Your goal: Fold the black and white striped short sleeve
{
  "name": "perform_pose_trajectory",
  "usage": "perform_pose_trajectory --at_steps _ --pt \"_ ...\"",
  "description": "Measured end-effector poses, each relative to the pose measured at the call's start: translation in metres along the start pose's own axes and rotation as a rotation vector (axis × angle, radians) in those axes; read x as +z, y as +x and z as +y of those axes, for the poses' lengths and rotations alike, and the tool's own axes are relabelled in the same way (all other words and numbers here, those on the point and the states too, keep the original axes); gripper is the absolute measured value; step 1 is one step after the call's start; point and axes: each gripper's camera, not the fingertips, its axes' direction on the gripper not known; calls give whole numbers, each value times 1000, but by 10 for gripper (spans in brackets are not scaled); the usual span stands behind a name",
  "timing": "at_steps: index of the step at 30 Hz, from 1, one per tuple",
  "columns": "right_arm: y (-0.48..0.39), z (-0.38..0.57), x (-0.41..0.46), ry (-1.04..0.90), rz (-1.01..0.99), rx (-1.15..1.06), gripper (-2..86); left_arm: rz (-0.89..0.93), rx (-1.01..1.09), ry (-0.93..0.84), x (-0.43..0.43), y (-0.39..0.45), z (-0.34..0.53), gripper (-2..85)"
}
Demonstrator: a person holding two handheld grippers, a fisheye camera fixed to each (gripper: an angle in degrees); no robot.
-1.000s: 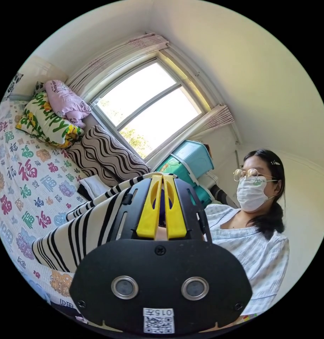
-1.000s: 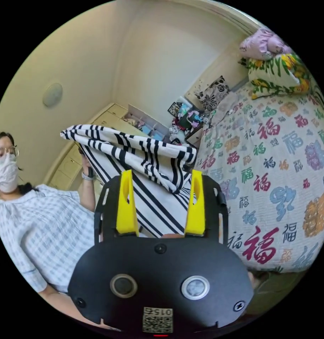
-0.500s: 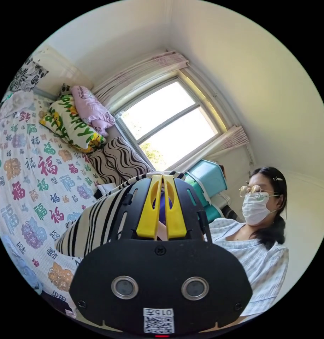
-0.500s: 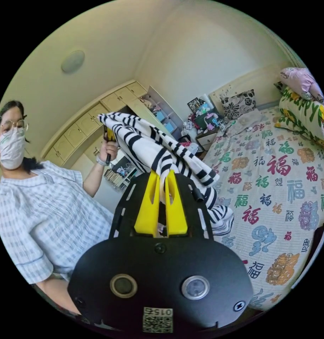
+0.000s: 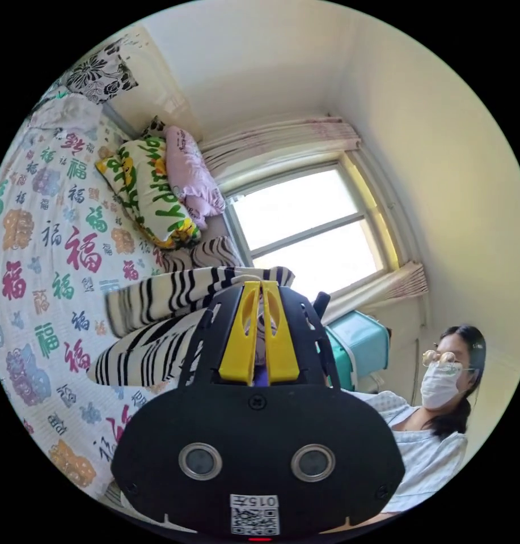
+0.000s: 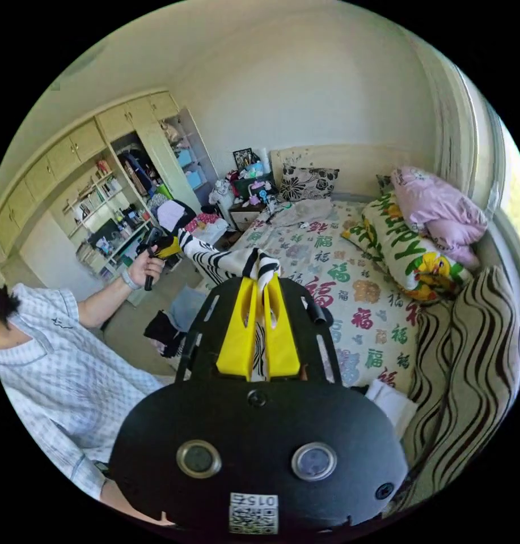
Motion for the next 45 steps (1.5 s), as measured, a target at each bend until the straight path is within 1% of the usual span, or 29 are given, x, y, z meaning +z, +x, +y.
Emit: perform_pose_trajectory --at_steps 4,6,8,9,10,11,12,13,14,15,16,17,18,19,20,21,23,24,26,28,29,31,32,34,35,37,38,40,45 --pt "-16 -36 -12 4 77 -219 -1 37 77 111 27 17 -11 -9" --pt "-30 -32 -11 25 99 -332 -1 12 154 121 31 33 -2 -9" --pt "-45 -6 -4 47 123 -460 0 -40 246 83 35 51 18 -8" --pt "-45 3 0 46 126 -473 0 -86 298 3 43 62 36 -8" --pt "-42 23 9 25 108 -462 0 -136 297 -117 56 67 55 -8" --pt "-32 45 23 -27 65 -419 0 -158 274 -180 64 66 65 -8" --pt "-25 56 32 -62 46 -381 0 -182 193 -289 82 59 84 -8" --pt "-6 81 53 -149 2 -263 1 -171 60 -349 99 43 102 -8" --pt "13 108 79 -256 -25 -149 4 -156 -25 -368 108 32 111 -8" --pt "22 123 92 -312 -26 -96 5 -115 -189 -411 126 8 130 -8" --pt "43 153 120 -412 -36 27 13 -80 -327 -482 147 -15 149 -8" --pt "65 183 147 -505 -73 159 23 -74 -388 -527 157 -25 158 -8" --pt "75 198 159 -548 -99 226 30 -73 -465 -638 179 -40 174 -8" --pt "93 225 180 -613 -145 355 41 -79 -500 -743 201 -50 183 -7" --pt "107 249 196 -656 -170 459 50 -77 -506 -786 211 -52 186 -6" --pt "114 260 203 -667 -163 509 53 -70 -495 -853 233 -56 184 -4" --pt "139 300 221 -665 -132 678 74 -86 -418 -905 268 -63 171 0" --pt "146 310 224 -657 -132 721 81 -111 -364 -943 294 -73 159 8" --pt "169 347 227 -575 -118 912 106 -190 -261 -1004 339 -91 137 21" --pt "184 374 224 -465 -93 1051 111 -268 -31 -1075 411 -111 105 45" --pt "191 391 223 -401 -66 1140 114 -286 34 -1094 431 -116 98 48" --pt "199 410 226 -314 -51 1225 118 -336 285 -1197 515 -132 80 58" --pt "202 418 231 -294 -51 1241 119 -343 336 -1229 536 -137 78 60" --pt "205 427 242 -314 -46 1230 121 -313 485 -1394 611 -152 80 63" --pt "207 433 249 -336 -38 1218 123 -316 523 -1417 627 -155 81 65" --pt "207 441 257 -369 -24 1213 123 -337 672 -1523 681 -158 93 78" --pt "207 446 260 -388 -5 1207 121 -345 708 -1542 692 -156 96 80" --pt "204 450 261 -383 12 1191 120 -341 855 -1604 725 -146 113 92" --pt "194 450 263 -420 51 1157 125 -313 1012 -1766 761 -119 149 106"
